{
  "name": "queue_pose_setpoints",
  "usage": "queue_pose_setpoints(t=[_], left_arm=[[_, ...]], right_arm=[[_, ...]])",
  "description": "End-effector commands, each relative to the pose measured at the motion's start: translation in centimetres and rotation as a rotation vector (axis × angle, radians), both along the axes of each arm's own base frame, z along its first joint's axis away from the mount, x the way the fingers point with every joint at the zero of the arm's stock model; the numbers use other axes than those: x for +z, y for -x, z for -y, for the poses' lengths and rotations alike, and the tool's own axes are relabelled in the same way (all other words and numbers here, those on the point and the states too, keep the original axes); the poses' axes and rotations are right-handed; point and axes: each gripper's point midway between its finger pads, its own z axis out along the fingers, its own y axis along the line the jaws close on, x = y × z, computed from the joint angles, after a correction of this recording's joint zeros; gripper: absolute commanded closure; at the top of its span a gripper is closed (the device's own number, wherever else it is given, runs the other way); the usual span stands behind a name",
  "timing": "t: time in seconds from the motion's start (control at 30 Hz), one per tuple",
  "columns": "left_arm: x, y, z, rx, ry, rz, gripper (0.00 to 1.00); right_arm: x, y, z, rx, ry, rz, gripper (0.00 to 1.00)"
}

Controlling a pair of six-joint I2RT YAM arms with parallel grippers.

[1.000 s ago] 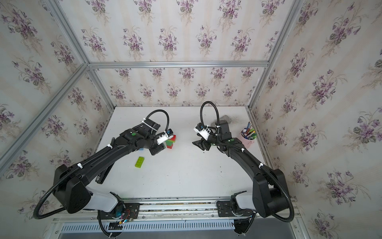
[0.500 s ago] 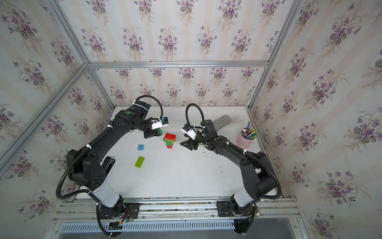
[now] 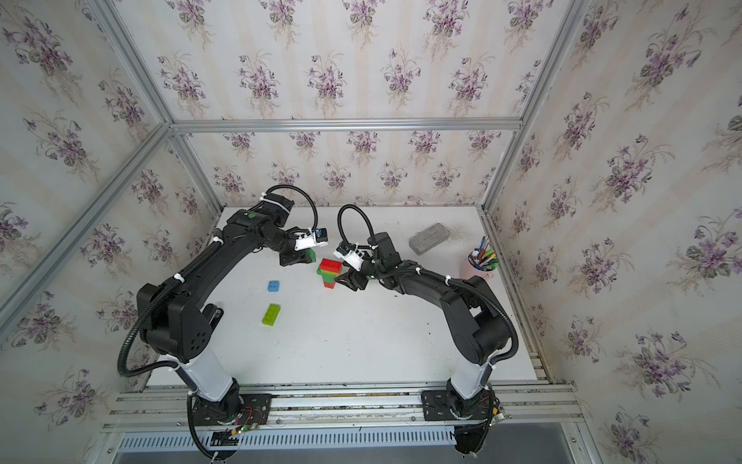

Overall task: Assemble a spoon with lego
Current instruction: Pick up the lego brick from the center of the board, then assemble the lego brick with the lego brick.

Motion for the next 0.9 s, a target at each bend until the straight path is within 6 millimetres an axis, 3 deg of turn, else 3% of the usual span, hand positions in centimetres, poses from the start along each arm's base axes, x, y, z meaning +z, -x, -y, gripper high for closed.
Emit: queue_pose_setpoints(t=[0.0,0.87], left_arm=[[0.0,0.4,-0.1,-0.020,0.003,-0.006,0.76],[-0.5,1.2,-0.3,-0.009,0.023,-0.039,0.74]], right_arm=[[0.4,-1.3,-0.6,-0.031,-0.017,0.021,0.33],[-1.1,-4.2,0.4,-0.139,0.081,0.019,0.33]])
